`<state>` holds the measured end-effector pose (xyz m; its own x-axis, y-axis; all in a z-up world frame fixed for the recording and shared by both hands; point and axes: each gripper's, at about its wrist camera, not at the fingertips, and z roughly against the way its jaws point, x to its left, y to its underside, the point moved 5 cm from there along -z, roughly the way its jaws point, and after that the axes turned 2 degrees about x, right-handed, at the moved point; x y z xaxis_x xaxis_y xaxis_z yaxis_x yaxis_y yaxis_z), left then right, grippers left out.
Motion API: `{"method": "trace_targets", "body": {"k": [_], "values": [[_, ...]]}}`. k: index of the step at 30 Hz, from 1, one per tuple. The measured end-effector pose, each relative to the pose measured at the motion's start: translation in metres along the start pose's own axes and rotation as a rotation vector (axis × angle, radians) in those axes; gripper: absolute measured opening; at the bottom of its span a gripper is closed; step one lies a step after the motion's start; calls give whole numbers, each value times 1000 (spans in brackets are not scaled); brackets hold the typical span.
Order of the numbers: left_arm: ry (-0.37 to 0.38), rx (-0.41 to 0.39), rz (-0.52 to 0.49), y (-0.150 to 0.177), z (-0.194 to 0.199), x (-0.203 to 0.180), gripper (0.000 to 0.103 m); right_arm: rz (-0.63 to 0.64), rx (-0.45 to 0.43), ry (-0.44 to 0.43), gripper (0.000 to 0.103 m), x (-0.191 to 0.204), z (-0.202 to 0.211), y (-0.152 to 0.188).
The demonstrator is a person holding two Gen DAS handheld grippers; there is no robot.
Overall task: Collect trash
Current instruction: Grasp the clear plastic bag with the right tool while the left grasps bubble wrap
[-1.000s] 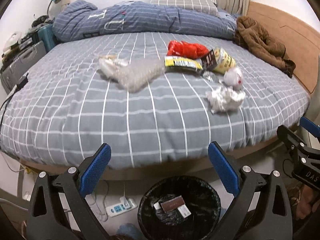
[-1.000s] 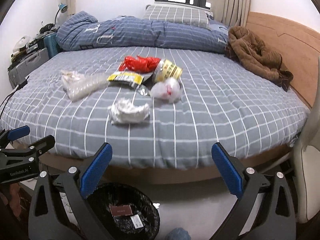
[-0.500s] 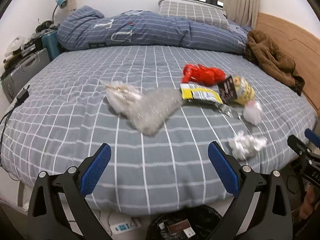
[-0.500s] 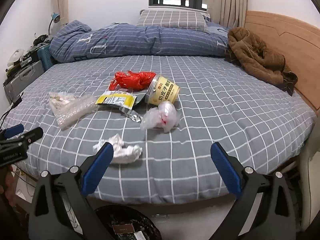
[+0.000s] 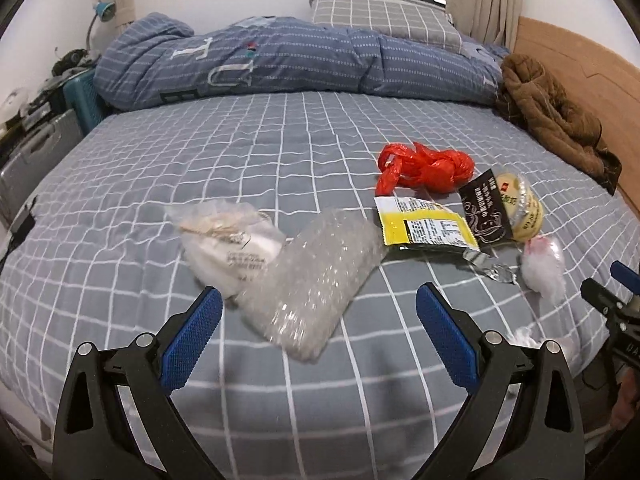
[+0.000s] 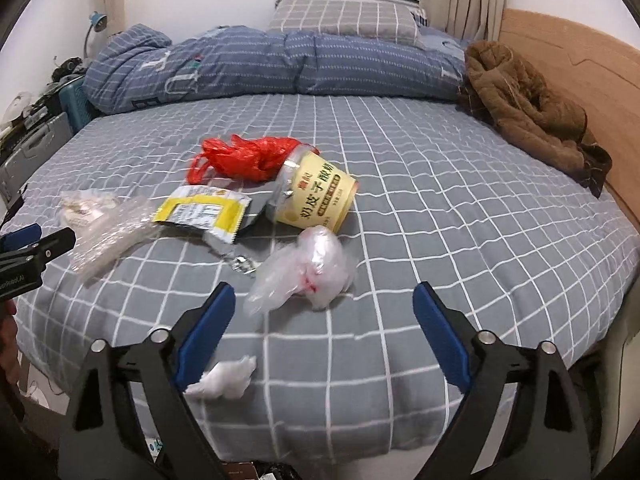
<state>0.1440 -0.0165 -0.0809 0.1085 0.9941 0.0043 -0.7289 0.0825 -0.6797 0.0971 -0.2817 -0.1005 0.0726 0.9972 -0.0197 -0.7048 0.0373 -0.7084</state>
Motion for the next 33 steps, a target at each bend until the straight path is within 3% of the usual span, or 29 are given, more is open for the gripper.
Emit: {"method": "trace_targets", "body": {"k": [9, 15, 24, 28, 33], "values": [[-4, 61, -41, -13, -44, -7, 94, -21, 65, -10, 73, -5, -38, -13], [-11, 103, -74, -14, -63, -9, 83, -18, 108, -25, 59, -2, -56, -18], [-30, 168, -132, -4, -84, -13, 57, -4, 158, -51, 34, 6, -69, -15], [-26, 179, -125, -2, -86, -12, 39, -1, 167, -41, 31, 8, -69, -14], [-20, 174, -123, -3, -85, -12, 30, 0, 163, -39, 30, 7, -68, -14]]}}
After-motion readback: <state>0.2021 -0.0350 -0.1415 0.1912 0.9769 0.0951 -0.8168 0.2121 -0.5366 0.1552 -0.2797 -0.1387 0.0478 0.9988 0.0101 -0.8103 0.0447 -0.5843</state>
